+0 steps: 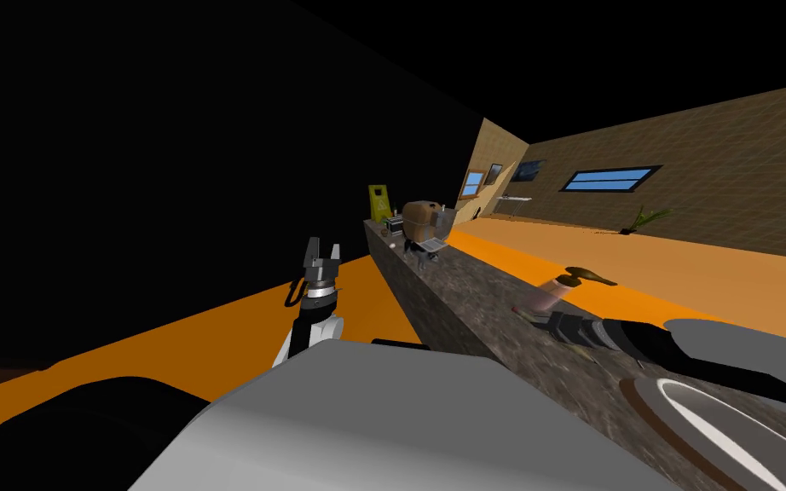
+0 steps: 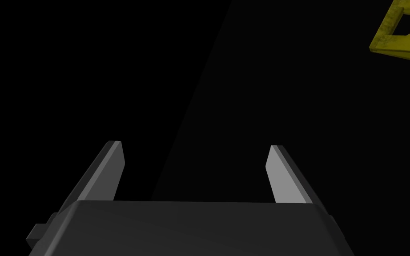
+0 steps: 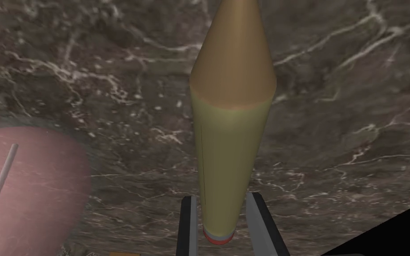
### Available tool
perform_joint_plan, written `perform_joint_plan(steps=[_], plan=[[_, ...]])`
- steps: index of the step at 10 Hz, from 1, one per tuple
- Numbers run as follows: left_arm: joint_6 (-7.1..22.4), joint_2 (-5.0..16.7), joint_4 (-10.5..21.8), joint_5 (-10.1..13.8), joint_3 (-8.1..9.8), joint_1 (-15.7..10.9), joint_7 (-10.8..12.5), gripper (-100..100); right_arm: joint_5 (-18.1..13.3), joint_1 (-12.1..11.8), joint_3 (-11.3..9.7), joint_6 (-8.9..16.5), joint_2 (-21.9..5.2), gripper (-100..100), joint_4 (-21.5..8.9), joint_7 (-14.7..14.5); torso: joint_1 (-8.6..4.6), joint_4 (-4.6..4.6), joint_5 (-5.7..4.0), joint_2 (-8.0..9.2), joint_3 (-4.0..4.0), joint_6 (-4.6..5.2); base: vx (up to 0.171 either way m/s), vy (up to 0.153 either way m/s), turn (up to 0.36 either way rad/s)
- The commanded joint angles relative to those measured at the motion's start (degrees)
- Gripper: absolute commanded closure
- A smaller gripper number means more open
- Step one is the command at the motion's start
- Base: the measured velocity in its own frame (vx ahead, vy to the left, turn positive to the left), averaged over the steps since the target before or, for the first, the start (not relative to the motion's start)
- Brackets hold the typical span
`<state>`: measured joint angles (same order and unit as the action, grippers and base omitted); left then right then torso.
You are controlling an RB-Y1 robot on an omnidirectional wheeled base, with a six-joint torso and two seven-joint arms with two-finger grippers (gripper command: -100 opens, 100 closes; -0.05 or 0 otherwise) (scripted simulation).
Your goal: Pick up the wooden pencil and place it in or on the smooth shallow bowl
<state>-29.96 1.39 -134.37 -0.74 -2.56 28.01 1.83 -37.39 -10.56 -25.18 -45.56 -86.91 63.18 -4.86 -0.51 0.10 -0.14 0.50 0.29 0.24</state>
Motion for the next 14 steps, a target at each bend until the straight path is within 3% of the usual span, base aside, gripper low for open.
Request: perform_joint_plan(steps=[1, 14], plan=[[0.0, 0.0, 0.0, 0.0, 0.0, 0.0, 0.0, 0, 0.3, 0.2, 0.1, -1.2, -1.1, 100, -0.3, 0.6, 0.0, 0.0, 0.0, 0.0, 0.0, 0.0, -0.169, -0.116, 0.002], [0.0, 0.0, 0.0, 0.0, 0.0, 0.0, 0.0, 0, 3.4, 0.8, 1.8, -8.2, -11.1, 100, -0.6, 5.4, -0.02, -0.05, -0.03, -0.06, -0.04, 0.15, -0.138, -0.098, 0.018]])
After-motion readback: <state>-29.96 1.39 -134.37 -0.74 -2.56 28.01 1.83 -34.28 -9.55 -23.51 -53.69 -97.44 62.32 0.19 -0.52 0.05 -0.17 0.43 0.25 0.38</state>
